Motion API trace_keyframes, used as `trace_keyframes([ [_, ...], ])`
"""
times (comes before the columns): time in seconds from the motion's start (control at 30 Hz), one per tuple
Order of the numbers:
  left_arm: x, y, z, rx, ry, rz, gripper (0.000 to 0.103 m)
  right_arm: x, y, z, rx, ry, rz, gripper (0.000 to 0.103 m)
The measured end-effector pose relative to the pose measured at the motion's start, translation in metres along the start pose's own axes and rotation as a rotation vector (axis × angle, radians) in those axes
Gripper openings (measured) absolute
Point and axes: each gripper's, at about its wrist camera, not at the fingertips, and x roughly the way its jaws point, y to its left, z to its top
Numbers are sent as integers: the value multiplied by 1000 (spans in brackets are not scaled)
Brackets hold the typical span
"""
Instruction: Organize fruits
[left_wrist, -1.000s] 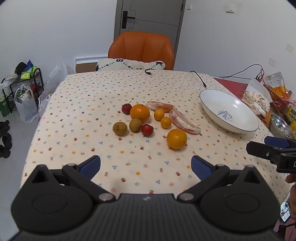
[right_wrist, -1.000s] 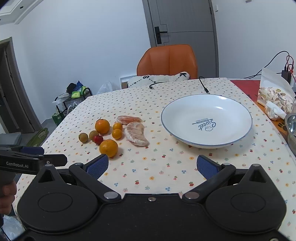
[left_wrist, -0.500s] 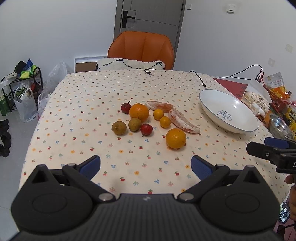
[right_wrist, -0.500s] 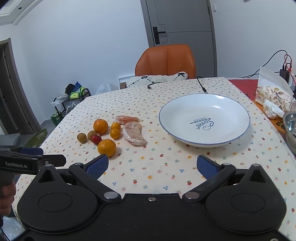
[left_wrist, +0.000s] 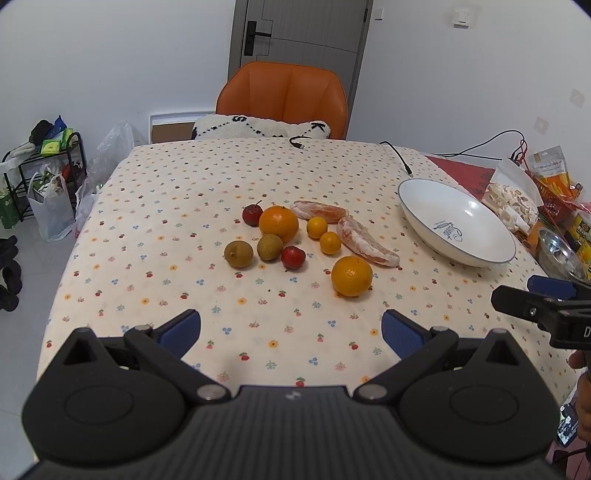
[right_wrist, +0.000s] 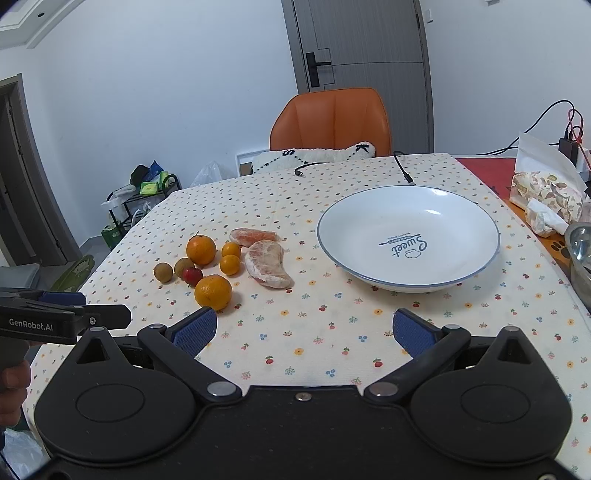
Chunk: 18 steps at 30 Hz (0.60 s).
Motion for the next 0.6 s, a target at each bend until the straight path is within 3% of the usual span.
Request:
trace_keyframes([
  [0.6,-5,3,3,-6,-15,-10,103,0,4,3,-6,0,3,103],
])
